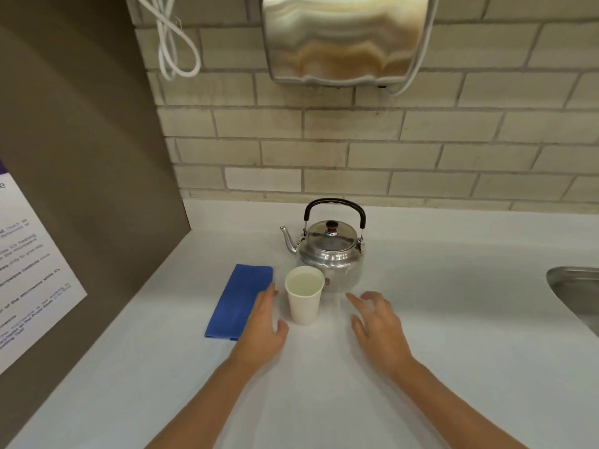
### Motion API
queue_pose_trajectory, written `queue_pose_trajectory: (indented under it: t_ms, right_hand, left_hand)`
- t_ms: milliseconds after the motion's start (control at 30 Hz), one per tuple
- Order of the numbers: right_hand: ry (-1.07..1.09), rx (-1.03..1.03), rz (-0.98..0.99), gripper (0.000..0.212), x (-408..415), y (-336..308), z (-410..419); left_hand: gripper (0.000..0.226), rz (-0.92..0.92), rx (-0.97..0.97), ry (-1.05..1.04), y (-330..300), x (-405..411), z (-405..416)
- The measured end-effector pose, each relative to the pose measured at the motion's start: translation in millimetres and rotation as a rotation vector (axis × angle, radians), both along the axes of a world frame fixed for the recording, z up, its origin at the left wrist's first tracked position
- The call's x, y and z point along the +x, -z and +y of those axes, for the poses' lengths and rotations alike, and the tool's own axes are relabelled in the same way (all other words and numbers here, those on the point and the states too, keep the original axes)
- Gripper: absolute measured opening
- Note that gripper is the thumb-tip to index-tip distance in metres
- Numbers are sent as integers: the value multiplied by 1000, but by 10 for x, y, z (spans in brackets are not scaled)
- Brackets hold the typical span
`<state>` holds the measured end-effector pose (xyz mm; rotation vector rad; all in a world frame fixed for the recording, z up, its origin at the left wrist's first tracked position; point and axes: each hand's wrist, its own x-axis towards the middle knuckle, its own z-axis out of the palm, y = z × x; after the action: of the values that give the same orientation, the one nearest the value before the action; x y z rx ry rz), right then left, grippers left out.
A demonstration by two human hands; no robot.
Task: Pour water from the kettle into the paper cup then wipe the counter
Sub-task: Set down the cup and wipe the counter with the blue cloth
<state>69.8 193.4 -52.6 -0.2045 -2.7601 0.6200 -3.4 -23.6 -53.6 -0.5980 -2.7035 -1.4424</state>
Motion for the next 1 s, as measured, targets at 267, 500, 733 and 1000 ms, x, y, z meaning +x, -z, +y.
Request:
queue_pose_trajectory:
  t_ms: [267, 500, 733, 1000]
  right_hand:
    - [66, 100, 47, 35, 238, 246, -71]
    - [68, 114, -7, 38, 197, 281, -33]
    - [75, 78, -71, 39, 238, 229, -89]
    - [118, -15, -143, 40, 269, 155, -197]
  left_hand:
    - [48, 73, -545, -33, -18, -887, -330]
    - [50, 193, -724, -58, 158, -744, -257]
    - [53, 139, -644, -52, 248, -231, -1376]
    - [57, 119, -718, -149, 284, 337, -598]
